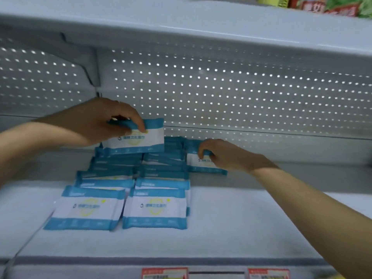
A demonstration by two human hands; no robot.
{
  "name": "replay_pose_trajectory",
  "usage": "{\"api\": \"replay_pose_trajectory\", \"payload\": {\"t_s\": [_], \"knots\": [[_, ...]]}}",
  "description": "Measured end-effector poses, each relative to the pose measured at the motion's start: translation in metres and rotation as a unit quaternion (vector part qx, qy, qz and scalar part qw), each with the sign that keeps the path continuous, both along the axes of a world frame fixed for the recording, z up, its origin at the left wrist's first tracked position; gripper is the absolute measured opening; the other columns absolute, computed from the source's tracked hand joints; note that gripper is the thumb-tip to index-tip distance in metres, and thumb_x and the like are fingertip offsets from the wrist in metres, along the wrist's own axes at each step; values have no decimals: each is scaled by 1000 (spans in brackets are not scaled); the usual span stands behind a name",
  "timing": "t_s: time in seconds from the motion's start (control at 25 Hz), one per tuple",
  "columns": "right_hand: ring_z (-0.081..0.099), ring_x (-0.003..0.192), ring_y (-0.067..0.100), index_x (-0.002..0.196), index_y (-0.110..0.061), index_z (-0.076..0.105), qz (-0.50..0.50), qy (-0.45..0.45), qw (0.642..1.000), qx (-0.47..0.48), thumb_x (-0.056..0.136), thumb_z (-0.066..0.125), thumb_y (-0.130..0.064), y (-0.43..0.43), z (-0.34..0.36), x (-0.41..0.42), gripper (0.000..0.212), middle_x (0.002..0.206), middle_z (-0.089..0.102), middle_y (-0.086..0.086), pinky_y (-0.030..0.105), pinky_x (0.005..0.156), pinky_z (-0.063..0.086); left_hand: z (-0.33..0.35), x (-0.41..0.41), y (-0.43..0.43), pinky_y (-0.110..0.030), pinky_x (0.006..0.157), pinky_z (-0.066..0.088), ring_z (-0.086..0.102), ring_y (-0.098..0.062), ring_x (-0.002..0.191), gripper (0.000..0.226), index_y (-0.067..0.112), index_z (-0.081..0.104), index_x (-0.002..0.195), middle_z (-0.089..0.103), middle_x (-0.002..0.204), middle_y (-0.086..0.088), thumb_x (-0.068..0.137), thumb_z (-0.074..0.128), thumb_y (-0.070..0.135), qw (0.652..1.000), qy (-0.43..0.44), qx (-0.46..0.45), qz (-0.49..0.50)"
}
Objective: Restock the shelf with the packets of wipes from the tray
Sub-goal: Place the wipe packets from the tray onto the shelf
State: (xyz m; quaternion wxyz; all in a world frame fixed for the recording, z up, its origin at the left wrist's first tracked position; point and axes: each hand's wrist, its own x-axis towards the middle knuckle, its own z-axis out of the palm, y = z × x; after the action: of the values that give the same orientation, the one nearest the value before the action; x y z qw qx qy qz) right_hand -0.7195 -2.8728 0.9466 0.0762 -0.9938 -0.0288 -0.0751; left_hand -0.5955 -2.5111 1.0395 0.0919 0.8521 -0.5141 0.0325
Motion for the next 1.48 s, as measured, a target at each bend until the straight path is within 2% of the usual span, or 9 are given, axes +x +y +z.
{"api": "replay_pose_trajectory", "payload": {"t_s": [0.08,0.24,0.32,0.4,0.76,1.04,1.2,1.36,1.48], "knots": [[57,102,22,100,-28,65,6,-2,1000,-20,80,47,10,1,-2,17,46,114,57,-6,41,89,50,-5,12,-1,-39,97,55,63,4,107,39,58,64,117,66,119,27,86,52,79,1000,-6,-22,22],[53,111,28,99,-20,68,65,-48,993,-86,75,60,9,-2,-15,28,39,118,56,4,44,94,48,-4,-19,-15,-25,86,49,66,1,98,17,48,71,107,70,108,24,91,66,43,991,70,-114,-18],[53,114,31,99,-20,69,71,-69,991,-90,76,62,10,-7,-19,24,39,125,55,6,45,97,47,-10,-20,-27,-18,79,45,65,4,93,29,48,72,102,69,102,27,96,67,20,987,90,-127,-46],[52,120,29,101,-19,69,62,-85,991,-85,80,62,9,-12,-16,12,36,131,54,6,42,100,46,-13,-17,-50,-18,79,47,64,5,94,36,48,72,100,69,105,27,96,67,13,986,92,-117,-69],[50,116,15,103,-32,66,-45,-67,993,-86,91,58,-1,-59,6,-92,34,124,53,-13,34,97,44,-35,-19,-198,-38,78,60,69,-6,89,33,38,75,98,68,106,21,91,67,8,977,128,-80,-153],[52,107,20,105,-31,67,-89,-71,989,-91,87,57,-2,-76,-6,-168,35,124,56,-11,39,90,46,-72,-8,-229,-24,69,47,64,-11,86,32,34,75,98,64,100,16,89,66,5,984,114,-21,-137],[53,109,19,105,-31,69,-102,-67,989,-83,88,56,-4,-78,-14,-180,34,125,57,-11,39,93,47,-81,-2,-224,-13,63,41,58,0,77,32,35,76,95,66,94,15,86,69,5,987,108,-9,-121],[58,108,20,103,-27,71,-99,-70,990,-75,86,58,-3,-77,-15,-191,32,121,61,-9,39,92,48,-81,-7,-227,-31,85,52,63,-9,95,33,38,75,90,67,103,14,84,66,6,990,68,-2,-121],[57,109,20,105,-26,70,-110,-62,989,-79,88,60,-3,-74,-12,-210,30,121,60,-7,35,93,46,-76,-21,-240,-36,88,53,62,-12,97,25,32,74,92,63,102,13,88,63,10,991,4,-6,-132]]}}
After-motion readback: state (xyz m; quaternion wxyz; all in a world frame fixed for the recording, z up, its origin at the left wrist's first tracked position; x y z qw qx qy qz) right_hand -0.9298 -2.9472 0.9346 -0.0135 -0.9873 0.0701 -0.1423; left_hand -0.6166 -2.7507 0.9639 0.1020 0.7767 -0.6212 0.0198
